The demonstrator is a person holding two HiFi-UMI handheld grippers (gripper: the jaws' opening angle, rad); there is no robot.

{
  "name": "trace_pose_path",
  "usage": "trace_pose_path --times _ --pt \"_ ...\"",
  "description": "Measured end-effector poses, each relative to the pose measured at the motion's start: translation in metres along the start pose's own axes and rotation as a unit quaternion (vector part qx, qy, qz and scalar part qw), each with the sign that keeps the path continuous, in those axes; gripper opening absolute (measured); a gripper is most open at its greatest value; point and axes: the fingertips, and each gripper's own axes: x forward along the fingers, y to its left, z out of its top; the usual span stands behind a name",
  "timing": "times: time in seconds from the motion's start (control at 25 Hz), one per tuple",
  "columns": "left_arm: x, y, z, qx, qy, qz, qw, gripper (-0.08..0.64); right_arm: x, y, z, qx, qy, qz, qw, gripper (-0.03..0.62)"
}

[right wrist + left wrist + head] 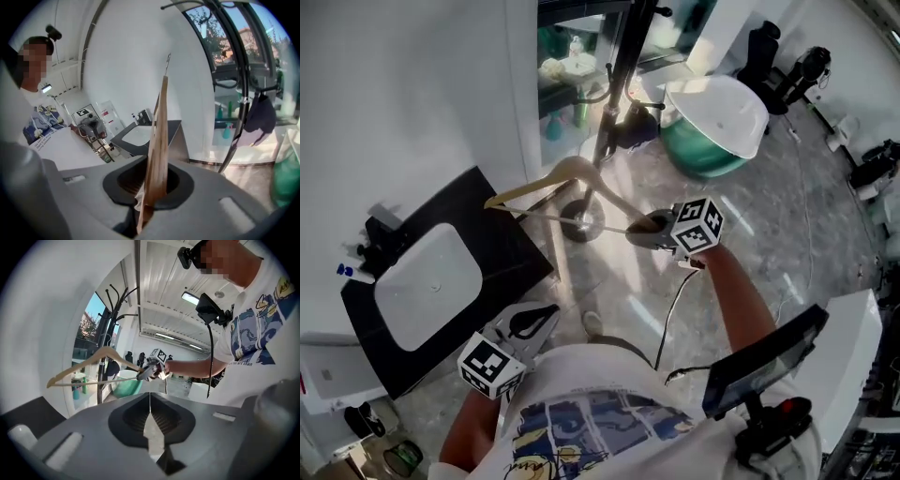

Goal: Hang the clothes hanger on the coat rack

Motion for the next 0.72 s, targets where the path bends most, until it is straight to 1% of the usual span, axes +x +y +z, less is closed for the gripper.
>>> trace_pose_path --times 0.16,0.32,0.44,0.56,0.72 --pt "0.008 -0.002 0.004 0.010 0.001 -0.030 0.9995 0.009 -0.062 0.003 0.037 -0.027 -0.034 -0.042 0.998 0.032" --pt "0.018 0.000 0.011 0.017 -0.007 -0.041 0.9990 0.009 -0.117 -0.001 0.077 -0.055 -0.070 -0.070 0.994 0.032" --pt "0.025 0.005 0.018 0.014 -0.016 -0.038 0.9990 0.009 -0.155 -0.013 0.107 -0.069 -0.093 -0.088 0.989 0.032" --pt "0.034 0.010 0.023 0.011 -0.024 -0.030 0.9992 0.009 -0.186 -0.032 0.130 -0.080 -0.100 -0.107 0.986 0.032" --pt "0.047 0.016 0.029 0.007 -0.037 -0.008 0.9993 0.009 -0.205 -0.066 0.147 -0.093 -0.096 -0.104 0.986 0.033"
